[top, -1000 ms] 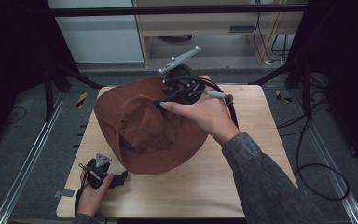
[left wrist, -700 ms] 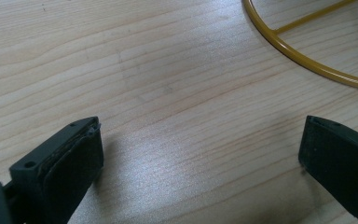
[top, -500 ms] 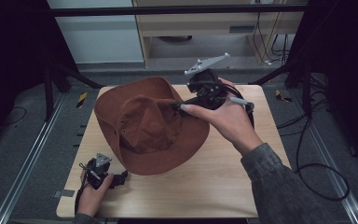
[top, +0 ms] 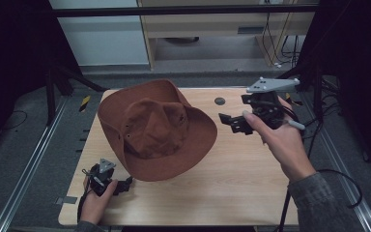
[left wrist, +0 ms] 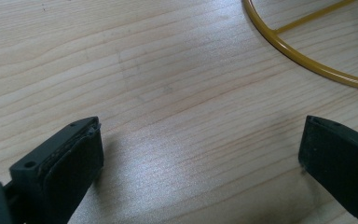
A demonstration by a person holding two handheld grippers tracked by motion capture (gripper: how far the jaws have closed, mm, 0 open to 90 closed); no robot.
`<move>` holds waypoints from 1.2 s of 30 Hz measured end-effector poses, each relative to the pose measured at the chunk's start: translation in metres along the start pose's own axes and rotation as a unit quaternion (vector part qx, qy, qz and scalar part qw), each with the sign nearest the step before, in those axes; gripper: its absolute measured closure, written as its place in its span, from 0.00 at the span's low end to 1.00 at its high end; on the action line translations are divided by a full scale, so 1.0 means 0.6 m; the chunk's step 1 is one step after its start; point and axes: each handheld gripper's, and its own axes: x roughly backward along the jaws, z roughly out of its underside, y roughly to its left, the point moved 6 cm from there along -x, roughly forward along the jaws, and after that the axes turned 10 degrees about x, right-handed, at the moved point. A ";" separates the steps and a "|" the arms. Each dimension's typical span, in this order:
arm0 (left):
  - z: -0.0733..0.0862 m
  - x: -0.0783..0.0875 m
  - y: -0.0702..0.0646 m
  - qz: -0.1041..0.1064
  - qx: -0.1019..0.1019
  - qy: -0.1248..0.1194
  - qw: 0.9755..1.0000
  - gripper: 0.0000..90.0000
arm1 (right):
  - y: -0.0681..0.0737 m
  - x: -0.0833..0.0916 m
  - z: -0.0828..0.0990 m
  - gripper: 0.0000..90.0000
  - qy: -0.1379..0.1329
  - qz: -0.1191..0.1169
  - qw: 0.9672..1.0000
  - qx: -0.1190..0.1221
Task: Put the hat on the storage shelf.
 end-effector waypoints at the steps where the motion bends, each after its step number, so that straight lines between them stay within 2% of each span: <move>1: 0.000 0.000 0.000 0.000 0.000 0.000 1.000 0.00 | -0.007 0.002 0.013 0.13 0.002 0.005 1.000 -0.007; 5: 0.000 0.000 0.000 0.000 0.001 -0.001 1.000 0.00 | -0.028 0.003 0.075 0.14 0.013 0.031 0.999 -0.021; 7: 0.000 0.001 0.001 0.000 -0.003 0.003 1.000 0.00 | -0.029 0.001 0.096 0.14 0.015 0.032 0.999 -0.025; 10: 0.000 0.000 0.001 0.000 -0.003 0.002 1.000 0.00 | -0.028 -0.008 0.146 0.14 0.029 0.041 0.999 -0.021; 12: 0.000 0.001 0.001 0.000 -0.003 0.002 1.000 0.00 | -0.025 -0.017 0.175 0.14 0.037 0.038 0.998 -0.024; 17: 0.000 0.000 0.001 0.000 -0.003 0.002 1.000 0.00 | -0.014 -0.052 0.262 0.14 0.062 0.025 0.997 -0.047; 19: 0.000 0.000 0.001 0.000 -0.003 0.003 1.000 0.00 | -0.011 -0.071 0.297 0.14 0.085 0.028 0.995 -0.042; 23: -0.001 -0.001 0.001 0.000 -0.003 0.002 1.000 0.00 | -0.006 -0.102 0.345 0.15 0.120 0.033 0.991 -0.039; 26: -0.001 -0.001 0.000 0.000 0.000 -0.001 1.000 0.00 | -0.002 -0.120 0.374 0.17 0.113 0.026 0.991 -0.066; 36: -0.001 -0.001 0.000 0.000 -0.001 0.000 1.000 0.00 | 0.002 -0.144 0.429 0.14 0.114 0.020 0.988 -0.100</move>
